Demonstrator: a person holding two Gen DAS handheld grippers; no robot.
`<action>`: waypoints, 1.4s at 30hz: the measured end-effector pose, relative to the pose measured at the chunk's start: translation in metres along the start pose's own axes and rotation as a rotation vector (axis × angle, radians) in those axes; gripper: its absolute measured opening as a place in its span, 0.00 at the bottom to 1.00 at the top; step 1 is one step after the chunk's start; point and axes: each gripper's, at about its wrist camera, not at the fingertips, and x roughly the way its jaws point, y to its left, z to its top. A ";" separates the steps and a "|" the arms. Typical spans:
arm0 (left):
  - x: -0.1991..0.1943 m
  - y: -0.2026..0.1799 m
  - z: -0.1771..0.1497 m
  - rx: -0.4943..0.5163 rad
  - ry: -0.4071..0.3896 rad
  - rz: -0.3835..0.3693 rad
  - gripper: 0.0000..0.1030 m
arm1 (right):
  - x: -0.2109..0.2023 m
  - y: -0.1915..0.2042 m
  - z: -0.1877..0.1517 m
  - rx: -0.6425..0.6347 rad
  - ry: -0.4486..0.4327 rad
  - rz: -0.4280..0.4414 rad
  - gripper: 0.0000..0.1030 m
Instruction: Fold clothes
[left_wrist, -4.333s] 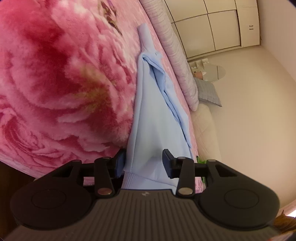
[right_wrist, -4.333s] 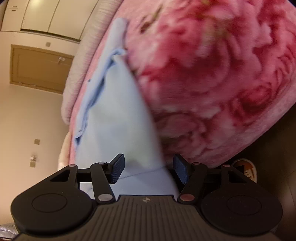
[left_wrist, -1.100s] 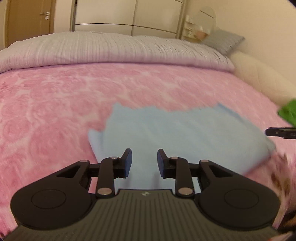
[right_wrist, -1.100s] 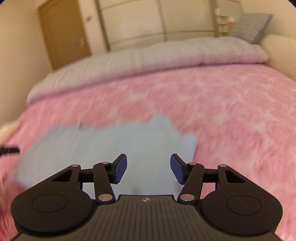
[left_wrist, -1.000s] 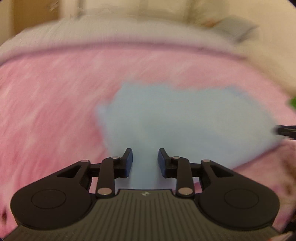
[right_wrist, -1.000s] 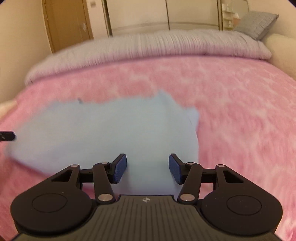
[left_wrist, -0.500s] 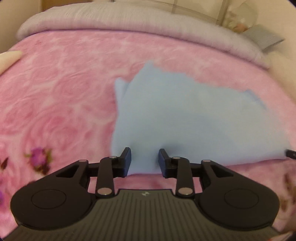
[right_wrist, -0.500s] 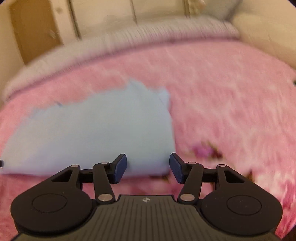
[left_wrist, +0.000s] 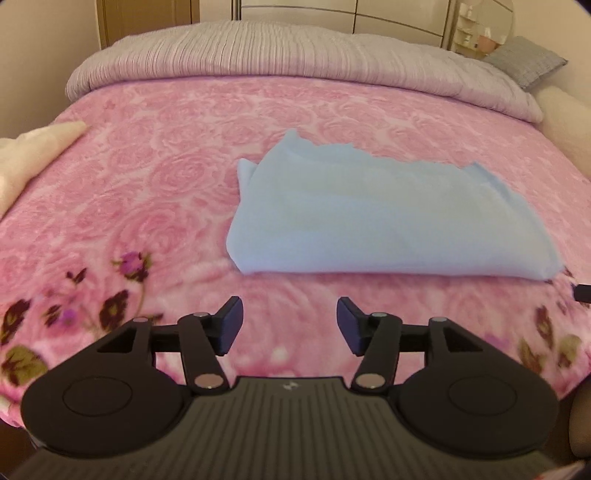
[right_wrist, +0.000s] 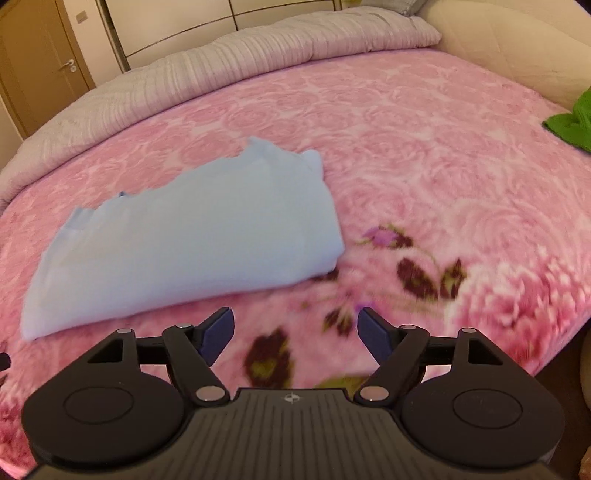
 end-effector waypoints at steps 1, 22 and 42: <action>-0.008 -0.002 -0.002 0.008 -0.011 0.004 0.54 | -0.006 0.002 -0.004 0.000 -0.001 0.006 0.76; -0.037 0.026 -0.020 -0.240 -0.081 -0.169 0.59 | -0.059 -0.012 -0.034 0.131 -0.064 0.160 0.79; 0.139 0.096 0.003 -0.929 0.053 -0.384 0.60 | 0.104 -0.068 -0.013 0.890 -0.019 0.427 0.50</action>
